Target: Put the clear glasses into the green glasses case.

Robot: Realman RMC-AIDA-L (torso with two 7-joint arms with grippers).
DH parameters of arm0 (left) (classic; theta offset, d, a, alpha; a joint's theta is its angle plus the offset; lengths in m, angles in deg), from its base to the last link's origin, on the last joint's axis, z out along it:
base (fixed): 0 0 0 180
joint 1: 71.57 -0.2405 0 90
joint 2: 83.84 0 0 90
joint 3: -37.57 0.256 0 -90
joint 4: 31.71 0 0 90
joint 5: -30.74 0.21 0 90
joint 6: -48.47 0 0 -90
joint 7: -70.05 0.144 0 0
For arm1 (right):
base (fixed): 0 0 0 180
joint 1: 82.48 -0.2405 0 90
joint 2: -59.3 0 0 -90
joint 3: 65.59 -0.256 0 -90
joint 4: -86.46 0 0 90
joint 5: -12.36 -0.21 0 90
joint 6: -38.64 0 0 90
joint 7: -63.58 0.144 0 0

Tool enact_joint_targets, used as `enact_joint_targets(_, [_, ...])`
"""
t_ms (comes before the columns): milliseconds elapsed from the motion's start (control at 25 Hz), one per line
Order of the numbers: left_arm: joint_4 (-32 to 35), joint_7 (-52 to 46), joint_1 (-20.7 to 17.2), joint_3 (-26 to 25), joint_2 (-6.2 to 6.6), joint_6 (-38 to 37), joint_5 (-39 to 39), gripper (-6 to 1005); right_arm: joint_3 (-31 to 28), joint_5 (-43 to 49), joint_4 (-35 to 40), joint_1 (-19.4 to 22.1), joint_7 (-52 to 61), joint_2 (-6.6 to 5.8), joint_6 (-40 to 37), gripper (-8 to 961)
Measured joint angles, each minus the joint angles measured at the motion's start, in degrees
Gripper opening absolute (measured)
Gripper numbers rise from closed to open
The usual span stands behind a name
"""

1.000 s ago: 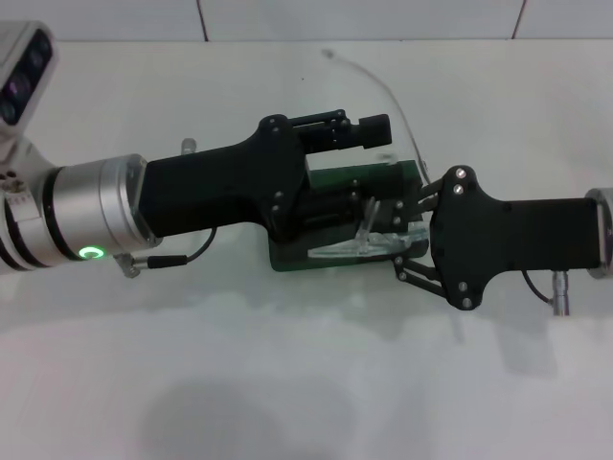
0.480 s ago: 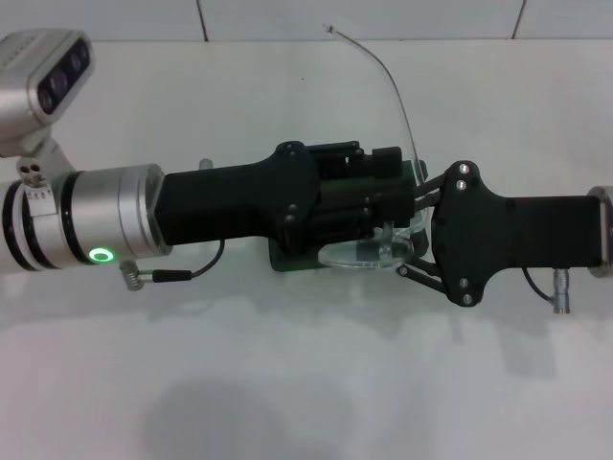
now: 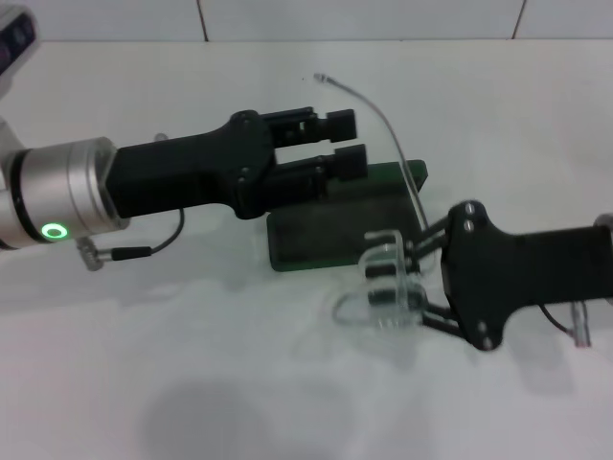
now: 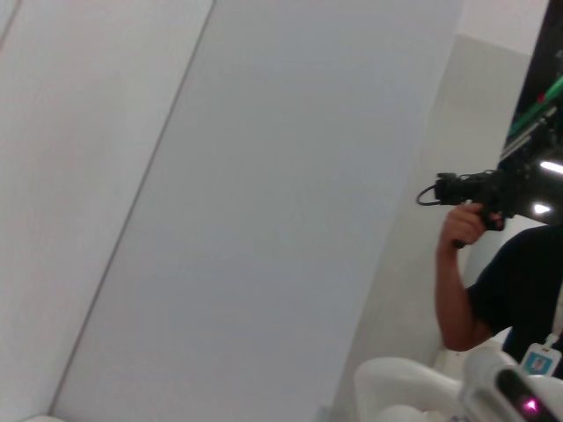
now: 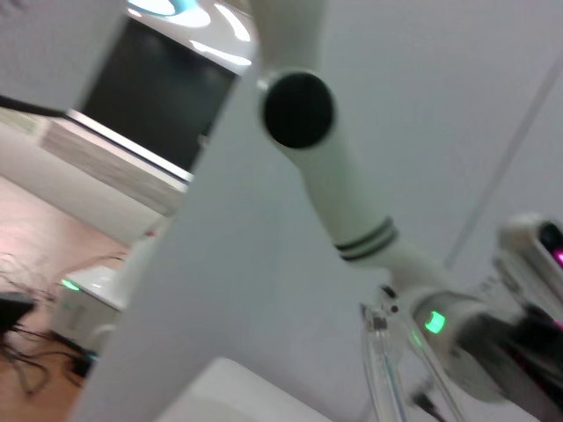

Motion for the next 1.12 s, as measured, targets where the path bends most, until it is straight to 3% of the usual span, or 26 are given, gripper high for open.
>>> enact_joint_targets(200, [0.00,1.54,-1.04,-0.01,0.92,3.68,0.02,562,-0.35,1.18,1.35,0.10,0.00,-0.08,-7.11,128])
enact_joint_targets(400, [0.00,4.36,-1.17,0.13,0.32,7.70,0.75,561,0.96,-1.06,0.95,-0.49,0.16,0.54,-11.54,131])
enact_joint_targets(480, [-0.01,6.10,-0.88,0.20,-0.51,7.92,0.90,561,2.02,-1.98,0.20,-0.97,0.32,0.62,-11.52,132])
enact_joint_targets(520, [0.13,6.89,-0.78,0.25,-0.99,7.84,0.92,561,5.65,-4.56,-2.95,-3.38,0.59,0.73,-10.03,132])
enact_joint_targets(720, [1.42,9.35,-0.52,0.38,-2.67,6.48,0.68,562,9.65,-8.80,-10.68,-8.84,3.49,0.75,-5.12,135])
enact_joint_targets(920, [1.47,12.33,-1.28,0.24,-2.90,1.97,-2.03,562,9.78,-9.51,-14.52,-11.64,9.23,0.73,-1.22,138])
enact_joint_targets(1120, [1.47,14.20,-2.65,0.08,-2.93,1.41,-3.87,562,9.49,-9.51,-14.23,-10.76,11.01,0.45,-0.95,141])
